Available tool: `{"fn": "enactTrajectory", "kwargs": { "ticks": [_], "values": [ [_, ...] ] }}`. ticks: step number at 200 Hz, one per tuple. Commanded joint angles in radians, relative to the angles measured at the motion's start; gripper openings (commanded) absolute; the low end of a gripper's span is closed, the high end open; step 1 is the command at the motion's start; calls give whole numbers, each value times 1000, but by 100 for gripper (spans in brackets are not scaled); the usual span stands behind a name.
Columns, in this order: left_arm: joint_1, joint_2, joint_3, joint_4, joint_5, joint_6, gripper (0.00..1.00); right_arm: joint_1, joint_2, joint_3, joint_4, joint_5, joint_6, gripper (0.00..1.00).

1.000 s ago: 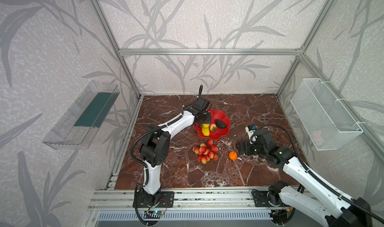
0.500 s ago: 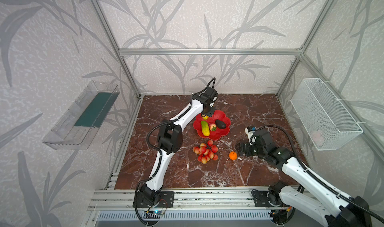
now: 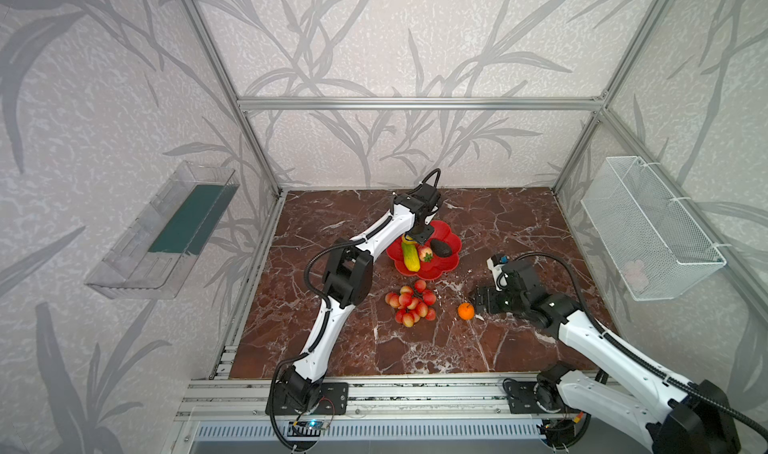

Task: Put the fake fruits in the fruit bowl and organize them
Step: 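Lower the yellow fruit into the bowl and open the left gripper, then grasp the orange with the right gripper and place it in the bowl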

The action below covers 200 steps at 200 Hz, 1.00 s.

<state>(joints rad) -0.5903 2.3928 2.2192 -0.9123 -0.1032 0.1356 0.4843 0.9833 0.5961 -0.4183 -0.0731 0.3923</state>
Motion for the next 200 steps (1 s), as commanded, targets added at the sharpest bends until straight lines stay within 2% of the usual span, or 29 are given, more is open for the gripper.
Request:
{"fn": "enactTrajectory", "kwargs": {
  "ticks": [1, 33, 58, 75, 100, 121, 159, 200],
  "values": [
    [-4, -48, 21, 15, 3, -13, 66, 1, 12, -13, 13, -12, 9, 93],
    [-2, -154, -24, 98, 0, -72, 69, 21, 54, -16, 16, -5, 12, 91],
    [0, -298, -129, 207, -23, -139, 73, 39, 101, -13, 36, 0, 22, 89],
    [3, -440, -276, 331, -35, -201, 75, 60, 134, -8, 56, 1, 32, 87],
    [10, -691, -606, 585, -52, -283, 81, 104, 195, 5, 89, 16, 53, 85],
    [23, -887, -840, 705, -72, -359, 86, 126, 257, 23, 91, 26, 70, 83],
    [58, -1189, -1154, 736, -100, -476, 92, 143, 349, 30, 138, 13, 96, 75],
    [76, -1432, -1340, 648, -158, -534, 95, 157, 381, 30, 171, 30, 105, 51]
  ]
}}
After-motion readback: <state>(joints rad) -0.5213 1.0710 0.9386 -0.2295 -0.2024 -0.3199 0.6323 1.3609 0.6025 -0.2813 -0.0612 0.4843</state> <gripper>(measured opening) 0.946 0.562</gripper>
